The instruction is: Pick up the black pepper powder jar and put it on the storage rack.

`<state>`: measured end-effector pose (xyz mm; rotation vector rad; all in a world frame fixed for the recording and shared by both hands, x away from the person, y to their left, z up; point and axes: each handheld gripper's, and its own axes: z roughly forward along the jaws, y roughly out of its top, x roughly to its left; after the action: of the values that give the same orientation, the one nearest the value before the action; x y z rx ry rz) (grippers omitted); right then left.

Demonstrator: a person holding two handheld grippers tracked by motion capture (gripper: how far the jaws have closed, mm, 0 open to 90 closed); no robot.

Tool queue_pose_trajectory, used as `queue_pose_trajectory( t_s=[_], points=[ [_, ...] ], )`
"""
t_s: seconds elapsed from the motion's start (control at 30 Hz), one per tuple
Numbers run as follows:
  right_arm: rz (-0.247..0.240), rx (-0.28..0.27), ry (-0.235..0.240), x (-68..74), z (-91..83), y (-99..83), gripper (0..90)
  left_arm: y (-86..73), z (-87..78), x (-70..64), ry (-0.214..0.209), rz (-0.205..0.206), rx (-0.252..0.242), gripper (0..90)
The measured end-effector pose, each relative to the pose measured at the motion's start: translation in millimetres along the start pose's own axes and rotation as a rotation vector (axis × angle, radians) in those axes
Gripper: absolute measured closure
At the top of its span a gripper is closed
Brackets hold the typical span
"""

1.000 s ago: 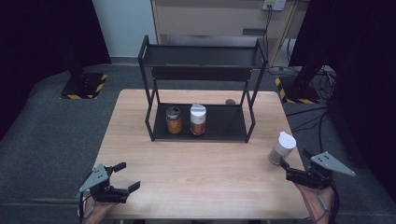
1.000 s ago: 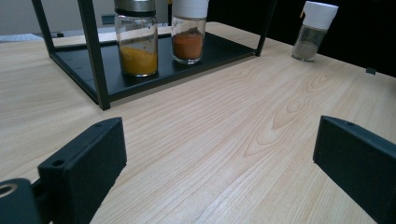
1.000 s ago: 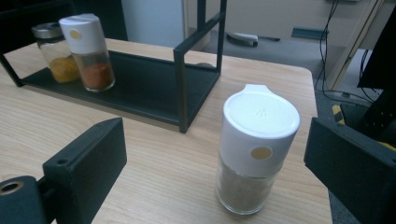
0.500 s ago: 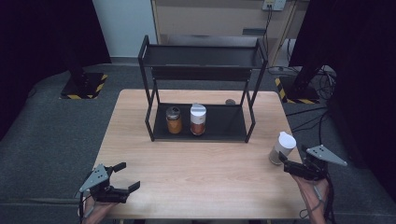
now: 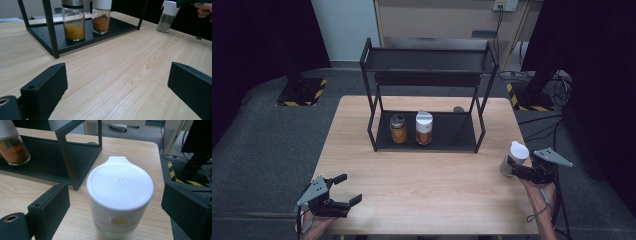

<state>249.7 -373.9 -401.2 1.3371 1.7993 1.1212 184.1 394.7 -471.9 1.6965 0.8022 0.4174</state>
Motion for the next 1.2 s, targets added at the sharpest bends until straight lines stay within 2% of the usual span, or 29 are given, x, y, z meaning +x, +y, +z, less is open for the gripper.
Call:
queue_pose_trajectory(
  t_s=[0.47, 0.67, 0.73, 0.9, 1.2],
  points=[
    [0.041, 0.029, -0.015, -3.7, 21.6, -1.5, 15.9, 0.0, 0.2, 0.2, 0.000, -0.003, 0.001, 1.7],
    [0.037, 0.028, 0.009, -5.8, 23.4, -4.2, 29.5, -0.1, 0.4, 0.3, 0.000, -0.002, 0.001, 1.8],
    [0.021, 0.024, -0.001, -1.8, 23.1, -4.1, 30.2, -0.1, 0.4, 0.4, -0.001, -0.002, 0.001, 1.7],
    [0.027, 0.015, -0.012, 0.7, 22.9, -6.1, 30.4, -0.2, 0.3, 0.4, -0.001, -0.003, 0.000, 1.8],
    [0.030, 0.021, -0.003, 0.9, 21.9, -3.7, 30.5, -0.4, 0.1, 0.7, -0.001, -0.004, -0.001, 1.8]
  ],
)
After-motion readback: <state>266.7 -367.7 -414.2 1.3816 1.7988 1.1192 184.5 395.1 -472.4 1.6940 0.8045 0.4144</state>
